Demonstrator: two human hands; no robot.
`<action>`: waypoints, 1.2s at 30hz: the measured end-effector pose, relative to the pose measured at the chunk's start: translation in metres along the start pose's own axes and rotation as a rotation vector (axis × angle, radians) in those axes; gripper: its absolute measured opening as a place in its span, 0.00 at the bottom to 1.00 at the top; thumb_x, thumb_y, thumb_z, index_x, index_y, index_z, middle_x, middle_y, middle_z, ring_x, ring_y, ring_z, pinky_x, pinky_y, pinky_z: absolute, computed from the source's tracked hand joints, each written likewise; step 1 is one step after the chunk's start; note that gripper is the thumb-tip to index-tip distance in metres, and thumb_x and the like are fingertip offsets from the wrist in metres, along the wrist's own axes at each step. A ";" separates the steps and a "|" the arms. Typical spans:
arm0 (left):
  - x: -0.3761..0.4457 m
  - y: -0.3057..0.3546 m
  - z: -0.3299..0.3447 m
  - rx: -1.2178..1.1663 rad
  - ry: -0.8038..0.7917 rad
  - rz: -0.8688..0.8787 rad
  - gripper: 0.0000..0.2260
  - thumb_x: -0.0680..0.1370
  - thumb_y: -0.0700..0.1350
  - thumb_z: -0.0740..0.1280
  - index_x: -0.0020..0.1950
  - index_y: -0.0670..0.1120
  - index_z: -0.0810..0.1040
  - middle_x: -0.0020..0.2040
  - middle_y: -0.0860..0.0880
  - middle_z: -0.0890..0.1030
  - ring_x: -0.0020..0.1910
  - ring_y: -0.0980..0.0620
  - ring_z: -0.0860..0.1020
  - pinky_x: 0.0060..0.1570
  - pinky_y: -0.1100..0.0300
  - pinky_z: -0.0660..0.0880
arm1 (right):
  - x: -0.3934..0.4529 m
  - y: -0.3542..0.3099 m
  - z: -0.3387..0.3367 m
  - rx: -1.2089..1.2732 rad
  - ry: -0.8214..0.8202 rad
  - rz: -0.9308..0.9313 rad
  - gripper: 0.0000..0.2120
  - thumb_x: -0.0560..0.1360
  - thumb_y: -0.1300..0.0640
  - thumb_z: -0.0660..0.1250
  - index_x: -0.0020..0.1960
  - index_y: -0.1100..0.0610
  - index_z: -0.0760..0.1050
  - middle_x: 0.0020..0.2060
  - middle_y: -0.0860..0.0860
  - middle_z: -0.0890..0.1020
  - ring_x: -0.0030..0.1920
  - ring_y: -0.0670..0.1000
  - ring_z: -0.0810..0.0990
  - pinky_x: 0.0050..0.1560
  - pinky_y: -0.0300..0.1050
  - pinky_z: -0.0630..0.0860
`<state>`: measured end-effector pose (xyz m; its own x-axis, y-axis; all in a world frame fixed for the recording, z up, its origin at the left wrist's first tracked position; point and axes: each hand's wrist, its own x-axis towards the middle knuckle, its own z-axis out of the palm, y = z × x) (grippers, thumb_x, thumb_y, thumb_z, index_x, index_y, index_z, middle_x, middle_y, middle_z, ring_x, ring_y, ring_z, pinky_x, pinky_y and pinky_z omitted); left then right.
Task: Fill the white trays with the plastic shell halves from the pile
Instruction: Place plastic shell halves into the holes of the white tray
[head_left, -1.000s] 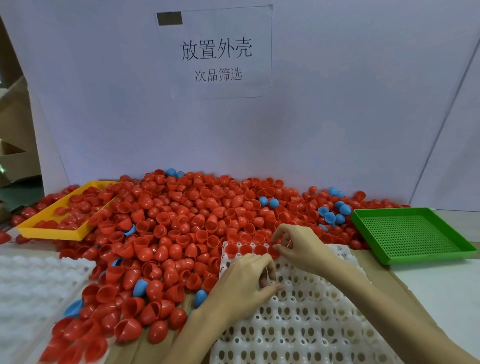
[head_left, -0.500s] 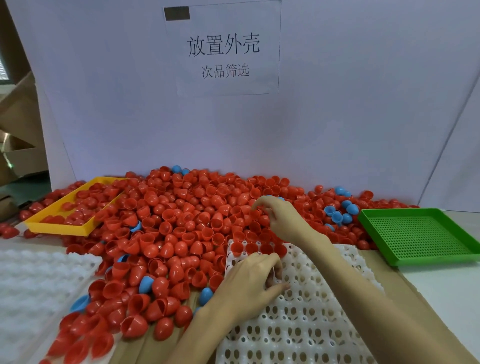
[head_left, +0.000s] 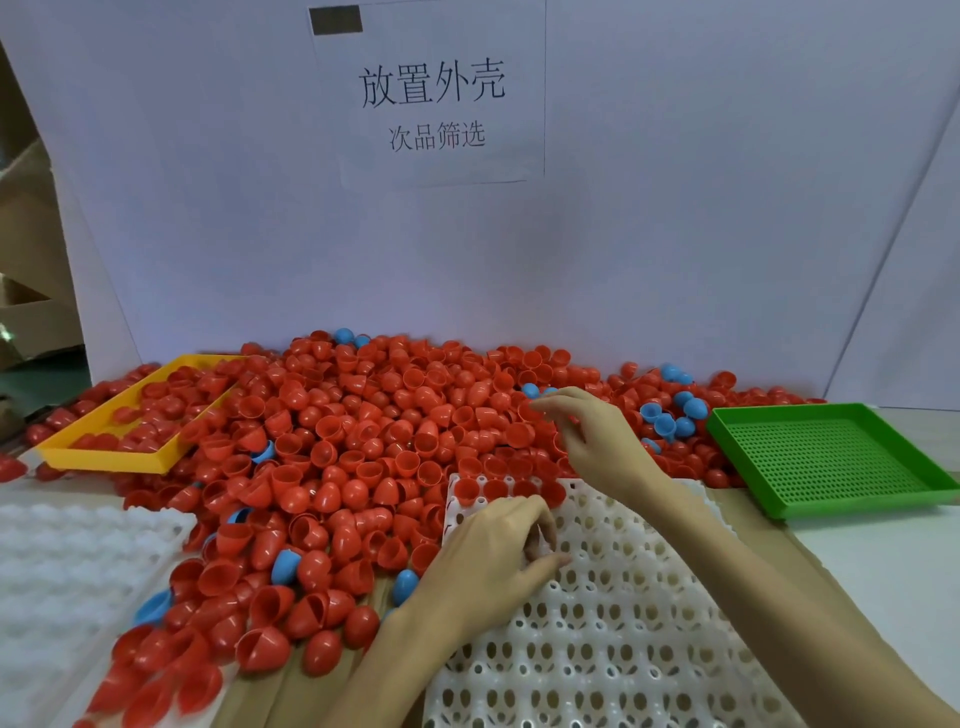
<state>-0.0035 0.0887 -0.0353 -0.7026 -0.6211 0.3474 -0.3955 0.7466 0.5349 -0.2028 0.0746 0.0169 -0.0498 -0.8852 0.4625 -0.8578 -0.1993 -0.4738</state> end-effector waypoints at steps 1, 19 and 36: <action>0.000 0.002 0.000 -0.029 0.046 -0.009 0.08 0.81 0.58 0.70 0.51 0.57 0.74 0.45 0.60 0.76 0.48 0.59 0.76 0.51 0.65 0.74 | -0.007 -0.001 -0.005 0.010 0.003 -0.012 0.16 0.84 0.69 0.61 0.66 0.59 0.82 0.62 0.49 0.82 0.58 0.43 0.80 0.59 0.27 0.73; 0.000 0.021 -0.008 -0.533 0.367 -0.107 0.15 0.78 0.43 0.77 0.60 0.55 0.77 0.57 0.59 0.82 0.56 0.56 0.83 0.55 0.65 0.80 | -0.101 -0.017 -0.049 0.348 -0.207 0.078 0.06 0.81 0.57 0.71 0.52 0.46 0.82 0.51 0.41 0.85 0.53 0.46 0.85 0.48 0.43 0.83; -0.004 0.025 -0.008 -0.696 0.198 -0.161 0.09 0.86 0.53 0.62 0.57 0.52 0.79 0.42 0.45 0.85 0.35 0.45 0.82 0.39 0.52 0.81 | -0.101 -0.020 -0.047 0.780 -0.126 0.243 0.13 0.82 0.53 0.67 0.66 0.45 0.77 0.49 0.57 0.86 0.47 0.57 0.87 0.44 0.45 0.82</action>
<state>-0.0056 0.1082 -0.0169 -0.5219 -0.7905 0.3205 0.0283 0.3595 0.9327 -0.2051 0.1879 0.0149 -0.0905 -0.9726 0.2142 -0.2271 -0.1892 -0.9553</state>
